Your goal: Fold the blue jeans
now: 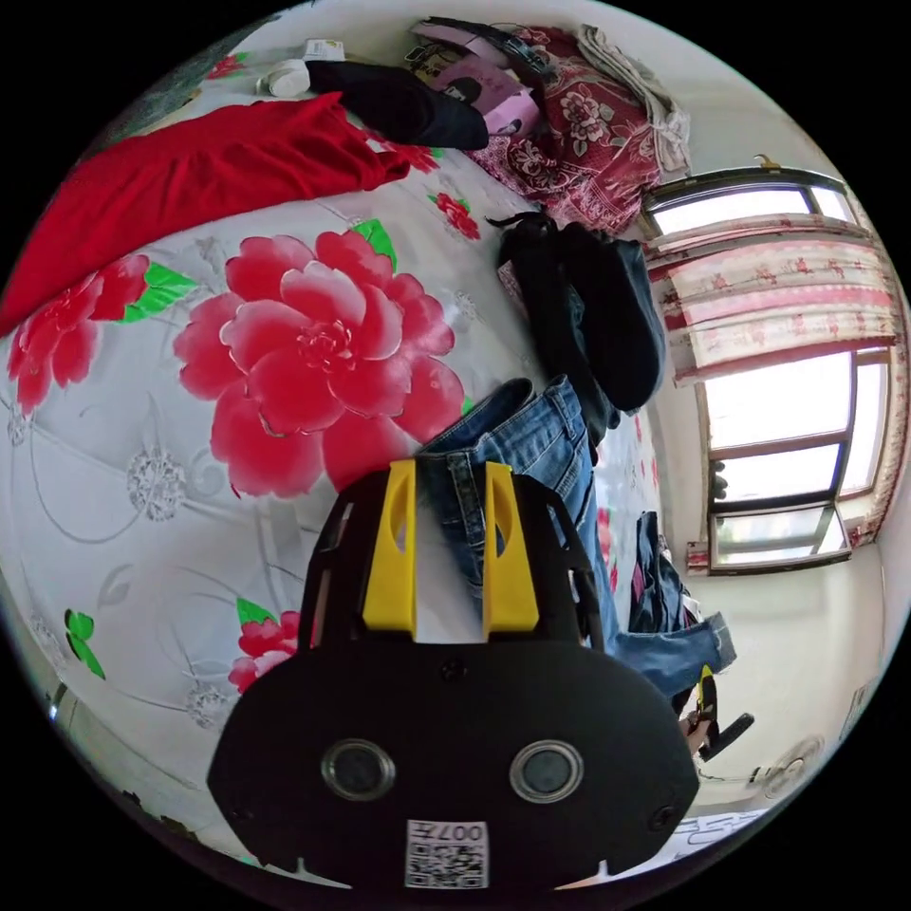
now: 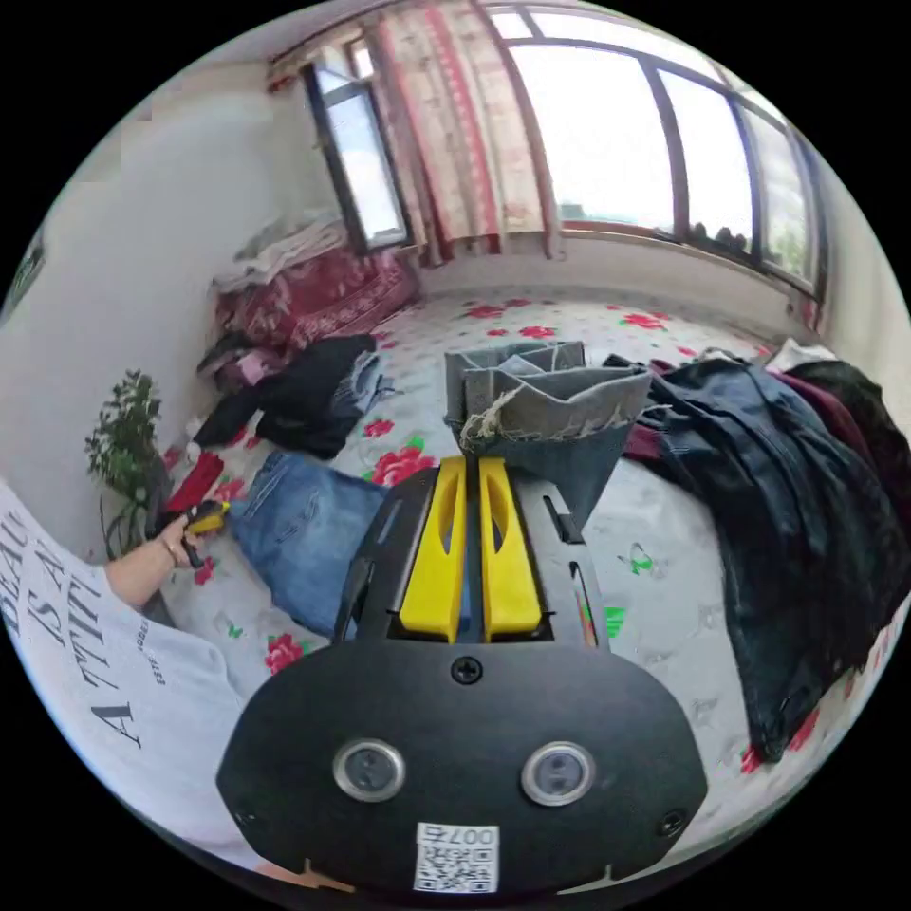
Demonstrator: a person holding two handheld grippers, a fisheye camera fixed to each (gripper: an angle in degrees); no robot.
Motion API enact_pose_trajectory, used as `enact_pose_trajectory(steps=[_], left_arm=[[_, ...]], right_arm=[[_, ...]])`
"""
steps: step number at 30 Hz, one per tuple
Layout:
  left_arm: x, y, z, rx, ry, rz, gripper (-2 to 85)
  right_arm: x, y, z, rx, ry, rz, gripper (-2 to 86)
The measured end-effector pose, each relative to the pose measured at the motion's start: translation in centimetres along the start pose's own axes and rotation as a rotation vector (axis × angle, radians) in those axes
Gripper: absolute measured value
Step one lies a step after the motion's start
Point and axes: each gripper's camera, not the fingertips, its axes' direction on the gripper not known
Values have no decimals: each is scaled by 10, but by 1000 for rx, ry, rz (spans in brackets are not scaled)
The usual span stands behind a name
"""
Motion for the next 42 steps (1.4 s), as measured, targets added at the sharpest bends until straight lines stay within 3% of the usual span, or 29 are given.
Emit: enact_pose_trajectory(steps=[3,6,8,13,19,21,24,27,30,31,34,38,42], left_arm=[[-30,2,-1,-12,101,-66,42],[-64,11,-6,18,248,-192,28],[-70,15,-16,47,291,-178,22],[-46,21,-45,83,407,10,12],[99,48,-58,-32,530,507,14],[184,93,-48,-156,573,789,18],[265,173,-8,-383,617,1009,33],[290,263,69,-635,585,1106,62],[266,312,131,-810,394,1061,84],[259,313,132,-808,410,1042,84],[227,290,110,-723,430,993,87],[168,214,78,-486,179,926,100],[103,151,97,-550,156,663,130]], right_arm=[[-93,14,79,-178,-172,-170,27],[-148,53,171,-511,-347,-220,40],[-162,71,192,-579,-363,-206,46],[-147,72,164,-493,-325,-179,57],[-62,79,121,-388,-295,91,63],[-28,91,101,-311,-272,207,63],[11,110,81,-235,-246,315,63],[48,132,74,-203,-236,427,68],[79,153,72,-186,-260,535,75],[85,156,72,-179,-266,552,76],[110,171,73,-170,-272,604,83],[143,180,100,-234,-292,633,89],[163,171,140,-315,-321,634,82]])
